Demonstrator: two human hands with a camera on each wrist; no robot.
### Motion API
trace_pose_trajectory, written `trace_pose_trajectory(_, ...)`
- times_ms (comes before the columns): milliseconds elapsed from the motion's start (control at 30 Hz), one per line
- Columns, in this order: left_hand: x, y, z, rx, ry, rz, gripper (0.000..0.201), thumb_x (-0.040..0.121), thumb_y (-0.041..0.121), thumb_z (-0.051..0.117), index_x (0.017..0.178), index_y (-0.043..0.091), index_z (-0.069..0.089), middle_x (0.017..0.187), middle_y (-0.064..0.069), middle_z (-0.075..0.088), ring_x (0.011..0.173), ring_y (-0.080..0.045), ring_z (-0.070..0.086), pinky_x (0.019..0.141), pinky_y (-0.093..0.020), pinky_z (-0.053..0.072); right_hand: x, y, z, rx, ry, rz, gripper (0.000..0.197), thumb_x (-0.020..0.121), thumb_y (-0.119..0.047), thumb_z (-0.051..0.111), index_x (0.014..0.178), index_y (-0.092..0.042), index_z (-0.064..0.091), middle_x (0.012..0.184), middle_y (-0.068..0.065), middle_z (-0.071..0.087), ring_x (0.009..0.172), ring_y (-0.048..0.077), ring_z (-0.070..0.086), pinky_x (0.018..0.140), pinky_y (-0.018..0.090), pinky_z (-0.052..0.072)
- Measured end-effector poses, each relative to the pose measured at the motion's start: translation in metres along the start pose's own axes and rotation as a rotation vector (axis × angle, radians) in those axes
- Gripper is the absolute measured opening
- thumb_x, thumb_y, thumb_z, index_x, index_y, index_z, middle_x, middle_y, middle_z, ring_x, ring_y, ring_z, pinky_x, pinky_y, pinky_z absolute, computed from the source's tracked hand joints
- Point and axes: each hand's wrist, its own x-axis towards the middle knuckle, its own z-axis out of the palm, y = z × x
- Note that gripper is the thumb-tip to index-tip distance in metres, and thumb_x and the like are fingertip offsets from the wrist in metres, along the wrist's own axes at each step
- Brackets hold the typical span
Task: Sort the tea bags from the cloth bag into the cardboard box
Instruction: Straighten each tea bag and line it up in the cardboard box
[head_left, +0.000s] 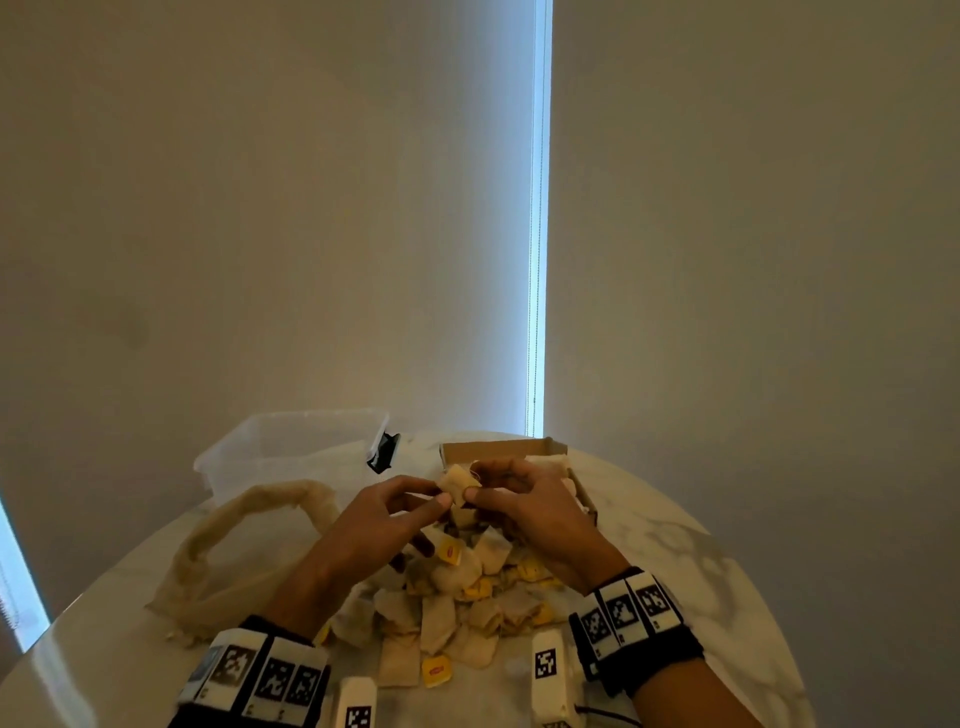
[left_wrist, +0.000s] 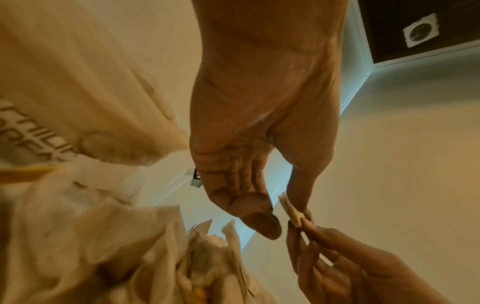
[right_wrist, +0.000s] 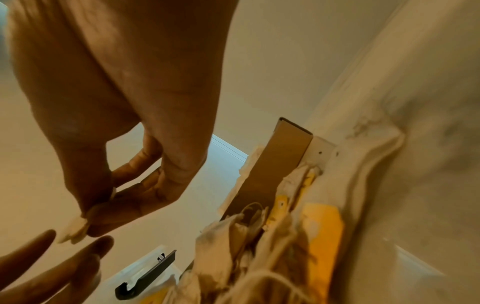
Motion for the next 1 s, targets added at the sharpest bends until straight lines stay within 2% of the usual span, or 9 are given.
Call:
trace_pose_trajectory(133, -0.002, -0.006, 0.000, -0.028, 0.021, -0.005, 0.023, 0.098, 0.036, 0.072, 0.116, 0.021, 0.075, 0.099, 0.005, 0.081, 0.077, -0.020, 0.077, 0.057, -0.028, 0.056, -0.002, 0.000, 0.007, -0.032, -0.043, 0.010, 0.036, 0.091, -0.007, 0.081, 0.125, -0.015, 0.071, 0.117, 0.006, 0.078, 0.105, 0.027, 0.078, 0.094, 0.043, 0.063)
trace_pose_trajectory(233, -0.003, -0.006, 0.000, -0.041, 0.023, -0.012, 0.021, 0.098, 0.035, 0.072, 0.114, 0.022, 0.076, 0.097, 0.005, 0.081, 0.075, -0.019, 0.077, 0.057, -0.029, 0.055, 0.000, 0.003, 0.008, -0.039, -0.041, 0.014, 0.036, 0.092, -0.013, 0.082, 0.126, -0.016, 0.072, 0.122, 0.006, 0.076, 0.109, 0.029, 0.076, 0.099, 0.050, 0.061)
trace_pose_trajectory(333, -0.003, -0.007, -0.002, -0.039, 0.063, 0.014, 0.019, 0.097, 0.036, 0.073, 0.111, 0.024, 0.076, 0.098, 0.005, 0.080, 0.074, -0.019, 0.077, 0.058, -0.031, 0.055, 0.001, 0.001, 0.008, 0.003, -0.002, 0.059, 0.033, 0.095, -0.025, 0.080, 0.126, -0.016, 0.071, 0.122, 0.009, 0.076, 0.108, 0.027, 0.077, 0.099, 0.049, 0.061)
trace_pose_trajectory(467, -0.003, -0.008, -0.002, 0.005, 0.084, 0.049, 0.018, 0.097, 0.035, 0.074, 0.112, 0.026, 0.073, 0.097, 0.005, 0.080, 0.072, -0.021, 0.077, 0.057, -0.033, 0.057, -0.001, 0.001, 0.015, -0.010, 0.009, 0.132, 0.039, 0.098, -0.046, 0.071, 0.123, -0.016, 0.072, 0.109, 0.011, 0.079, 0.099, 0.028, 0.079, 0.094, 0.044, 0.064)
trace_pose_trajectory(533, -0.003, -0.008, -0.001, 0.037, 0.078, 0.054, 0.017, 0.096, 0.033, 0.075, 0.112, 0.027, 0.073, 0.095, 0.006, 0.081, 0.071, -0.021, 0.077, 0.056, -0.032, 0.058, -0.002, 0.002, 0.019, -0.009, -0.011, 0.104, 0.038, 0.098, -0.042, 0.072, 0.124, -0.014, 0.071, 0.105, 0.008, 0.081, 0.100, 0.028, 0.079, 0.094, 0.044, 0.064)
trace_pose_trajectory(667, -0.004, -0.006, 0.001, 0.035, 0.041, 0.037, 0.024, 0.096, 0.033, 0.076, 0.118, 0.032, 0.069, 0.102, 0.005, 0.080, 0.075, -0.019, 0.078, 0.053, -0.028, 0.057, -0.001, 0.005, 0.016, -0.005, 0.003, 0.039, 0.029, 0.097, -0.020, 0.075, 0.125, -0.014, 0.070, 0.109, 0.007, 0.081, 0.102, 0.026, 0.079, 0.096, 0.044, 0.063)
trace_pose_trajectory(733, -0.005, -0.002, 0.002, -0.028, 0.009, 0.007, 0.029, 0.095, 0.035, 0.076, 0.122, 0.033, 0.066, 0.105, 0.004, 0.079, 0.078, -0.019, 0.079, 0.053, -0.025, 0.055, 0.001, 0.007, 0.013, -0.003, 0.002, 0.033, 0.030, 0.095, -0.016, 0.078, 0.124, -0.015, 0.071, 0.114, 0.008, 0.080, 0.105, 0.026, 0.078, 0.098, 0.045, 0.062)
trace_pose_trajectory(833, -0.008, 0.000, 0.004, -0.088, 0.007, -0.001, 0.028, 0.096, 0.037, 0.074, 0.123, 0.031, 0.068, 0.100, 0.007, 0.081, 0.080, -0.019, 0.079, 0.056, -0.025, 0.057, 0.000, 0.007, 0.014, -0.008, -0.021, 0.037, 0.031, 0.095, -0.012, 0.077, 0.125, -0.016, 0.070, 0.115, 0.007, 0.080, 0.104, 0.025, 0.078, 0.092, 0.038, 0.064)
trace_pose_trajectory(1000, -0.007, -0.008, 0.002, -0.083, 0.062, 0.013, 0.020, 0.097, 0.027, 0.074, 0.118, 0.029, 0.073, 0.100, 0.004, 0.081, 0.080, -0.020, 0.079, 0.059, -0.029, 0.062, -0.002, 0.005, 0.015, -0.012, -0.047, 0.030, 0.032, 0.097, -0.010, 0.075, 0.128, -0.015, 0.070, 0.118, 0.005, 0.079, 0.104, 0.026, 0.078, 0.087, 0.034, 0.064)
